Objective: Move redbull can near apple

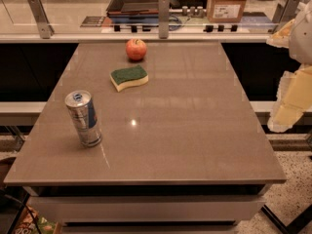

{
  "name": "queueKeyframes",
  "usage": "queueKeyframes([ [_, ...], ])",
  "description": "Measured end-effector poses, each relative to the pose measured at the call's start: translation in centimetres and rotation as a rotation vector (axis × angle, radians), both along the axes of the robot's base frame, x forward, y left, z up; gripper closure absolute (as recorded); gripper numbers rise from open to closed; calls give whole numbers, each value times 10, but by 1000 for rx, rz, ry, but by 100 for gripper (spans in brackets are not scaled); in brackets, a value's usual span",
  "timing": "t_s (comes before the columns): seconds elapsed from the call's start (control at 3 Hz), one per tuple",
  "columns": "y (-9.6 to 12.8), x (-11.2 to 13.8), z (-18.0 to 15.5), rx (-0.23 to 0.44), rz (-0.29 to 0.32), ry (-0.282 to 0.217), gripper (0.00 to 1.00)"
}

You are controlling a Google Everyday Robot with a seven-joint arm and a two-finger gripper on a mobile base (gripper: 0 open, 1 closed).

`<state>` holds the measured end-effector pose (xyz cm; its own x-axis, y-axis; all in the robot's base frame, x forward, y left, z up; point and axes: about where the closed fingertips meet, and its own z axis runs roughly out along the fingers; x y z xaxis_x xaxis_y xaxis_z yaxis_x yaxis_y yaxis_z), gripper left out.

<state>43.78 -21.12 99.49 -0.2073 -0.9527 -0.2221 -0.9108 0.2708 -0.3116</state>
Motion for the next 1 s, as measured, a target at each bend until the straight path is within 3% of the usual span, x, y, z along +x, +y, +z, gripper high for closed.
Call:
queueKeyframes([
  [0.67,0,0,3,23,-1,-12,0],
  [1.0,6,3,-1,116,-8,-40,0],
])
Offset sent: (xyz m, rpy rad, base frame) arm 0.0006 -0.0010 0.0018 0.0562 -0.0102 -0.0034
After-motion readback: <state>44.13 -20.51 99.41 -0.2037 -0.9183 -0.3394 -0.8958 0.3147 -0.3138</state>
